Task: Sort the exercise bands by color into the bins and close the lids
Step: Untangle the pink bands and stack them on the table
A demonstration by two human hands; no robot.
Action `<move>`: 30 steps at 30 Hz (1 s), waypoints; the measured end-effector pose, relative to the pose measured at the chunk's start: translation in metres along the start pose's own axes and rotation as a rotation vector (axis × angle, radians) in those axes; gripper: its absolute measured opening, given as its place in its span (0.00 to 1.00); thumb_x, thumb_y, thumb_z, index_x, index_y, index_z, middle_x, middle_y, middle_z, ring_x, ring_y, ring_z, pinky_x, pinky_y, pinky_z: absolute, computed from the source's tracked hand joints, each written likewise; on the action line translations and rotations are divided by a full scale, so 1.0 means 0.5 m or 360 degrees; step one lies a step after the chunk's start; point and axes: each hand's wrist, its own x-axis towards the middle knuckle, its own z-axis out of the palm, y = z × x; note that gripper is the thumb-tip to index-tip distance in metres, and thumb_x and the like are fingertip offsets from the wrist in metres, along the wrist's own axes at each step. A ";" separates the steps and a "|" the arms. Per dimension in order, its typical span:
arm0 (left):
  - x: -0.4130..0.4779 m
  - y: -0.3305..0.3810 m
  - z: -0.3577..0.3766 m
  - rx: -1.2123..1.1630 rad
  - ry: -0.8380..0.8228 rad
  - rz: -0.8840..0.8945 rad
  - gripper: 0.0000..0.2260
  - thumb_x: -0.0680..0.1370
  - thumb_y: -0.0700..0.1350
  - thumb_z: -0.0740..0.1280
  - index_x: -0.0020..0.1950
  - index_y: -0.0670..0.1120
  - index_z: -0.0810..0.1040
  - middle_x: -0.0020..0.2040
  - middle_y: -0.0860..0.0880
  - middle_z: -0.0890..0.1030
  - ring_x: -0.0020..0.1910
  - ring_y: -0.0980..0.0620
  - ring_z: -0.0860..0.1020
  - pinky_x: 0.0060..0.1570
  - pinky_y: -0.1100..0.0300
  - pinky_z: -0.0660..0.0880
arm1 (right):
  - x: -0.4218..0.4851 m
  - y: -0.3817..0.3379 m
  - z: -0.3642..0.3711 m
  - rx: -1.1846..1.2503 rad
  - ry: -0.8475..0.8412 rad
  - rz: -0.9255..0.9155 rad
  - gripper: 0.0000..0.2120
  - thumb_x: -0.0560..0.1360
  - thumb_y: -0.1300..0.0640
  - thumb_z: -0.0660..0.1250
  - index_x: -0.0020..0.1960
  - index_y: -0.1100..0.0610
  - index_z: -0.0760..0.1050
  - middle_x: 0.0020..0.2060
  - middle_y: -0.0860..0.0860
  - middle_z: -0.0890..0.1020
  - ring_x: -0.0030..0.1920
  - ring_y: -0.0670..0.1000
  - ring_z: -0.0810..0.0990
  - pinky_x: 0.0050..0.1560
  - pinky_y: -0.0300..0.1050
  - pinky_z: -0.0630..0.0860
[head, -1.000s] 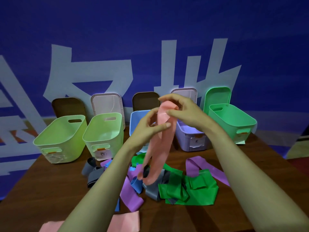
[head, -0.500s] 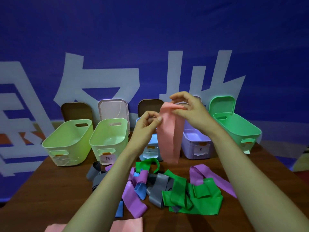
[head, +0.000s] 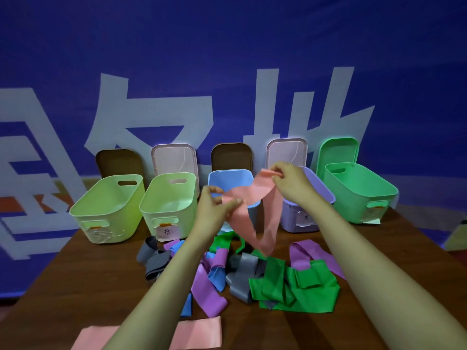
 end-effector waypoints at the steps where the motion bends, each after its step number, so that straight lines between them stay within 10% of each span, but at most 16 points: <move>1: 0.002 0.011 -0.001 -0.0039 0.0055 0.0044 0.17 0.71 0.37 0.73 0.46 0.48 0.66 0.33 0.49 0.76 0.25 0.55 0.72 0.28 0.62 0.70 | -0.009 0.012 0.014 -0.0023 -0.0046 0.0031 0.11 0.74 0.68 0.57 0.46 0.57 0.76 0.40 0.54 0.77 0.43 0.55 0.74 0.38 0.43 0.64; 10: 0.022 0.072 -0.001 -0.0098 -0.0073 -0.0040 0.15 0.74 0.31 0.66 0.58 0.43 0.76 0.48 0.45 0.80 0.38 0.52 0.76 0.34 0.65 0.74 | -0.071 0.032 0.088 0.0287 0.0017 0.0132 0.07 0.78 0.56 0.62 0.53 0.57 0.75 0.51 0.53 0.79 0.50 0.51 0.76 0.53 0.45 0.71; 16: 0.022 0.072 0.015 -0.0290 -0.0159 -0.0124 0.26 0.76 0.25 0.51 0.72 0.40 0.64 0.66 0.45 0.72 0.56 0.49 0.75 0.37 0.67 0.76 | -0.136 0.003 0.144 0.1077 -0.0621 0.0172 0.06 0.77 0.52 0.64 0.52 0.52 0.74 0.47 0.46 0.80 0.49 0.45 0.78 0.59 0.47 0.73; 21: 0.026 0.046 0.008 -0.0014 -0.0231 -0.0016 0.29 0.74 0.25 0.56 0.74 0.43 0.61 0.70 0.47 0.70 0.69 0.51 0.70 0.68 0.53 0.68 | -0.152 -0.010 0.195 0.1100 -0.0406 0.0328 0.34 0.62 0.46 0.77 0.61 0.52 0.65 0.54 0.49 0.79 0.54 0.49 0.79 0.56 0.49 0.77; 30: 0.025 0.030 -0.055 0.1624 0.0316 0.0517 0.08 0.74 0.48 0.67 0.43 0.43 0.79 0.43 0.44 0.77 0.44 0.43 0.75 0.39 0.56 0.67 | -0.116 -0.008 0.162 0.0547 -0.0077 0.0061 0.27 0.70 0.59 0.71 0.62 0.55 0.59 0.48 0.49 0.69 0.46 0.50 0.70 0.41 0.40 0.65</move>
